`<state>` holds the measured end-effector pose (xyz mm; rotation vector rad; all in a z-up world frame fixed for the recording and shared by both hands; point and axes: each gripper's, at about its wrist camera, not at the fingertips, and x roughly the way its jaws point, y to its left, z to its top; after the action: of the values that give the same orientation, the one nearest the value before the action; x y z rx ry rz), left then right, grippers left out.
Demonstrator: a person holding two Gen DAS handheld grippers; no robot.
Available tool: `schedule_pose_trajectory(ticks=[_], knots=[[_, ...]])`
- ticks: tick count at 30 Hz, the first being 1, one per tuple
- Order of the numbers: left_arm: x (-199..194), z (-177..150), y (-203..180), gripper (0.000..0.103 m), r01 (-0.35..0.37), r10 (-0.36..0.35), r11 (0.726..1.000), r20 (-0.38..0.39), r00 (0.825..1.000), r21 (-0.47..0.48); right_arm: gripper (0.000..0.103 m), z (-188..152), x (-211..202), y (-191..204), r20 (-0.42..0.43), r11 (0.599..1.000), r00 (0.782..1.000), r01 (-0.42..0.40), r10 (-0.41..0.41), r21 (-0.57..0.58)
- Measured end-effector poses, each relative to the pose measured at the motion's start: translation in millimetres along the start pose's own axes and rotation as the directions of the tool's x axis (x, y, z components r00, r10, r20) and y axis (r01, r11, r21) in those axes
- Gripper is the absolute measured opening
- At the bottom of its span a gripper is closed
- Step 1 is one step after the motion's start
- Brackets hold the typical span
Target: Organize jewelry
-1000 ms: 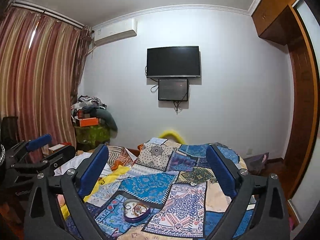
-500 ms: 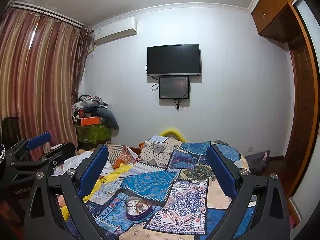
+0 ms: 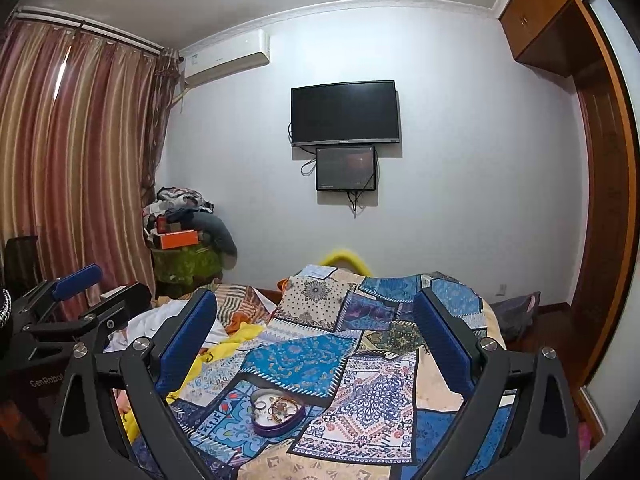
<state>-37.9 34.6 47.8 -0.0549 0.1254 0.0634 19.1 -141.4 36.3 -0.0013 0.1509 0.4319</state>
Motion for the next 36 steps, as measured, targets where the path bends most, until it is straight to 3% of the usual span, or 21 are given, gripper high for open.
schedule_pose_trajectory(ticks=[36], knots=[[6.9,-7.6,-4.0,0.102,0.024,-0.024,1.0,-0.023,0.999,0.007,0.098,1.9,-3.0,-7.2,-0.008,1.0,1.0,0.003,-0.003,0.015]])
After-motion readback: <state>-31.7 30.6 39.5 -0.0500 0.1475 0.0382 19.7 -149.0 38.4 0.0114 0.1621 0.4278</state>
